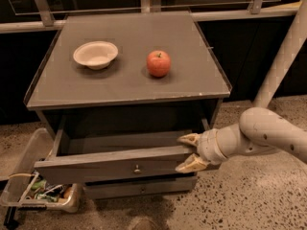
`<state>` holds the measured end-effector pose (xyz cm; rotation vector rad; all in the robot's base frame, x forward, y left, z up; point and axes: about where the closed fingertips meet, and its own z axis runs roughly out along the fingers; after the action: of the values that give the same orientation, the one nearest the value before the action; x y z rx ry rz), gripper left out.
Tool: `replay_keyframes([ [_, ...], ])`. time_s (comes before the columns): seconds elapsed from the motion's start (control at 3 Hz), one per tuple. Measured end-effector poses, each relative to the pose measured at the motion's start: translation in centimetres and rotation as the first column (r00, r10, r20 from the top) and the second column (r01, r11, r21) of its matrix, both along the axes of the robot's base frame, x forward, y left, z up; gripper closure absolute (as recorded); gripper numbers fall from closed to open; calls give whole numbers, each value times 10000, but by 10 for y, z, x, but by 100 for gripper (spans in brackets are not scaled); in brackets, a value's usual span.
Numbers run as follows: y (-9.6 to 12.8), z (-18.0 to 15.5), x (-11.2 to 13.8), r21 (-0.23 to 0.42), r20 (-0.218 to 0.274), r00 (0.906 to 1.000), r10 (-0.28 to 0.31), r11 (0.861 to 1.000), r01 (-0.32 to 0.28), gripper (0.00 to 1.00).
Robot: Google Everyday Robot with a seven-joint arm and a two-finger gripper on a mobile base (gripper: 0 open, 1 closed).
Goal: Open top drawer
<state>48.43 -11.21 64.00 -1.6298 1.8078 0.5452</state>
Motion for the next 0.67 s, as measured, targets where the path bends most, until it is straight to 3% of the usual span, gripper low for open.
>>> replay_keyframes([
  [0.33,0,3,0,0,0,10000,0,10000,0,65],
  [0.67,-5,4,-16,-19,-88,10000,-28,10000,27,95],
])
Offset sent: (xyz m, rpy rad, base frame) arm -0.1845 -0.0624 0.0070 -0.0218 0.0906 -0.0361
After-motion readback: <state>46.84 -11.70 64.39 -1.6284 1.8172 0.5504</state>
